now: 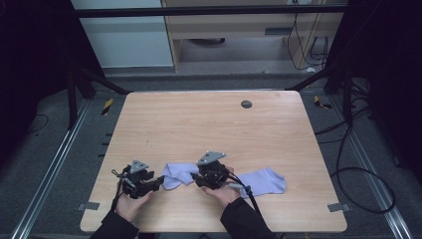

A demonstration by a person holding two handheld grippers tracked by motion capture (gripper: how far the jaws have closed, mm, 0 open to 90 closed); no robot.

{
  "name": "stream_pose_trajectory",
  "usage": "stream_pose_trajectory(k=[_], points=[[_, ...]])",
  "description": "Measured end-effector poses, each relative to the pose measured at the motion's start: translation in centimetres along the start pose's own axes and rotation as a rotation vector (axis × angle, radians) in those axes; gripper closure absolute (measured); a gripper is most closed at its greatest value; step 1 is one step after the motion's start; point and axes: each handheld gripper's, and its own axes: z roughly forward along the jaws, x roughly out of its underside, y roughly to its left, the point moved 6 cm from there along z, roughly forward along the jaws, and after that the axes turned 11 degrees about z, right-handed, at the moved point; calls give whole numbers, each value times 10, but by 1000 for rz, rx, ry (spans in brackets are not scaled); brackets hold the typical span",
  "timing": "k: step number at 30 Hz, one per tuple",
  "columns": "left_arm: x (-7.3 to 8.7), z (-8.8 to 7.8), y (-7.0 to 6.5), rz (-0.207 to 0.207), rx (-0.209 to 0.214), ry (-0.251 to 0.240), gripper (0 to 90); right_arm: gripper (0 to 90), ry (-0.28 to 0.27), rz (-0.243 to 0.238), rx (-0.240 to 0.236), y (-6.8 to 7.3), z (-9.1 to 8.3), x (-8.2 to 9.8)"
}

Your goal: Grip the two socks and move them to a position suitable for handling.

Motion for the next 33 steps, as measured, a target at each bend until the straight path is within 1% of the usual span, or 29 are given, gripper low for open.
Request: stream_pose_trajectory(k=[1, 3, 4, 5, 6, 7, 9, 10, 13, 14, 16, 17, 19, 20, 21, 22, 23, 24, 25, 26, 27, 28, 29, 30, 31, 32, 33], points=[[1, 1, -1, 1, 4, 6, 511, 608, 13, -11, -7, 6, 8, 1], [1, 2, -1, 2, 5, 9, 517, 609, 19, -13, -12, 8, 10, 2], [1, 4, -2, 7, 9, 16, 526, 608, 31, -20, -18, 13, 17, 3], [1, 4, -2, 7, 9, 16, 530, 608, 31, -20, -18, 13, 17, 3], [2, 4, -3, 9, 11, 18, 539, 608, 47, -35, -20, 18, 24, 5], [2, 5, -3, 10, 8, 20, 539, 608, 47, -35, -20, 18, 24, 5], [2, 6, -3, 12, 7, 29, 571, 610, 67, -60, -24, 24, 33, 8], [4, 7, -3, 20, 10, 43, 582, 611, 72, -64, -25, 26, 36, 9], [4, 7, -4, 23, 9, 47, 607, 617, 81, -65, -19, 27, 40, 11], [4, 8, -4, 23, 9, 49, 633, 636, 91, -66, -11, 26, 43, 13], [4, 8, -4, 26, 8, 53, 645, 646, 97, -72, -8, 26, 44, 13], [5, 9, -4, 27, 10, 55, 661, 664, 104, -71, -3, 25, 45, 15], [5, 9, -4, 26, 11, 58, 694, 698, 99, -71, 5, 24, 45, 15], [4, 9, -4, 23, 13, 58, 723, 748, 102, -66, 18, 23, 45, 15], [4, 9, -3, 22, 14, 58, 723, 748, 102, -66, 18, 23, 45, 15], [4, 9, -3, 21, 14, 58, 756, 794, 100, -60, 27, 22, 45, 14], [4, 9, -3, 20, 15, 58, 756, 794, 100, -60, 27, 22, 45, 14], [4, 9, -3, 19, 20, 60, 790, 816, 89, -49, 28, 22, 43, 13], [4, 9, -3, 20, 22, 60, 806, 819, 76, -47, 21, 22, 41, 12], [4, 9, -3, 20, 22, 60, 823, 819, 76, -47, 21, 22, 41, 12], [4, 9, -3, 21, 23, 61, 823, 821, 62, -37, 14, 22, 39, 10], [4, 9, -3, 22, 25, 60, 846, 823, 30, -26, 0, 22, 33, 6], [4, 8, -3, 24, 29, 59, 846, 823, 30, -26, 0, 22, 33, 6], [3, 8, -3, 28, 30, 58, 852, 823, 14, -18, -5, 22, 30, 4], [3, 7, -3, 31, 32, 53, 860, 823, -18, 2, -12, 20, 23, -2], [2, 6, -3, 34, 32, 52, 860, 823, -18, 2, -12, 20, 23, -2], [2, 5, -3, 36, 34, 49, 862, 823, -27, 13, -15, 20, 21, -4]])
